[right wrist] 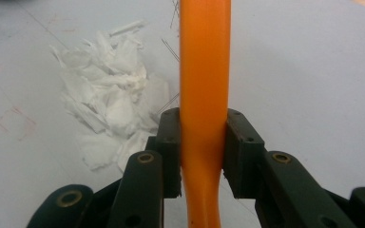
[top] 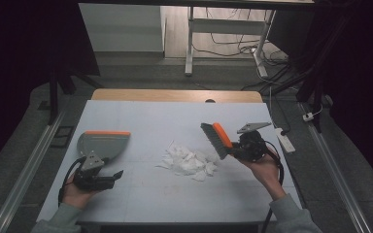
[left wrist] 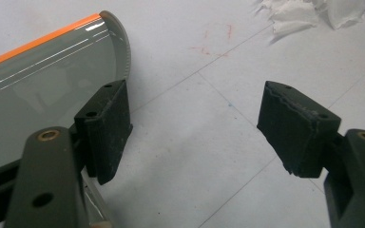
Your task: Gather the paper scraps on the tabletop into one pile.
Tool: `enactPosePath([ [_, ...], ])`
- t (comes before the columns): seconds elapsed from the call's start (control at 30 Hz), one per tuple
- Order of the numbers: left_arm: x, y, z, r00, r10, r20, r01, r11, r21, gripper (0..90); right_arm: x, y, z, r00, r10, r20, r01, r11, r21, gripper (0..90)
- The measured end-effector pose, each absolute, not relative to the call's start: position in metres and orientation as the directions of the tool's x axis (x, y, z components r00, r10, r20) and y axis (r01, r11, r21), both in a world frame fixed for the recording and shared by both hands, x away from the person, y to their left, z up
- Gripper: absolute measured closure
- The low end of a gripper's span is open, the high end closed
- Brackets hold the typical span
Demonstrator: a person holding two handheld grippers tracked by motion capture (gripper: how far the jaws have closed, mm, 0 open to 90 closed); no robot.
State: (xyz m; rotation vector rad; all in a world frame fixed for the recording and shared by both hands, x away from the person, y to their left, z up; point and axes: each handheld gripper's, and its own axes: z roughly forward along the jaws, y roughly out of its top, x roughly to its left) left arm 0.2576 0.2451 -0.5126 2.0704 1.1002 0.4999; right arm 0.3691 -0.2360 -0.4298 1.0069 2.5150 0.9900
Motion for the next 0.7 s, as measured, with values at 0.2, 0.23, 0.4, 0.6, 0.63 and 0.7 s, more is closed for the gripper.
enactPosePath([
  [0.2,0.257,0.245,-0.512,0.558,0.830,0.004,0.543,-0.369,0.754,27.2,0.358,-0.251,-0.437,-0.723,0.691,-0.012,0.493,0.528,0.691,69.9],
  [0.23,0.257,0.245,-0.512,0.558,0.830,0.004,0.544,-0.369,0.754,27.2,0.356,-0.253,-0.438,-0.723,0.691,-0.015,0.491,0.529,0.692,69.9],
  [0.4,0.257,0.244,-0.512,0.558,0.829,0.006,0.543,-0.371,0.754,27.2,0.347,-0.264,-0.445,-0.718,0.695,-0.024,0.479,0.519,0.708,69.9],
  [0.6,0.258,0.244,-0.512,0.559,0.829,0.007,0.541,-0.371,0.754,27.2,0.334,-0.280,-0.455,-0.706,0.708,-0.033,0.473,0.505,0.722,69.9],
  [0.63,0.258,0.244,-0.512,0.559,0.829,0.007,0.541,-0.372,0.755,27.2,0.333,-0.282,-0.457,-0.704,0.710,-0.029,0.474,0.500,0.725,69.9],
  [0.7,0.258,0.243,-0.511,0.560,0.829,0.009,0.539,-0.372,0.755,27.1,0.332,-0.286,-0.458,-0.698,0.715,-0.033,0.475,0.497,0.726,69.9],
])
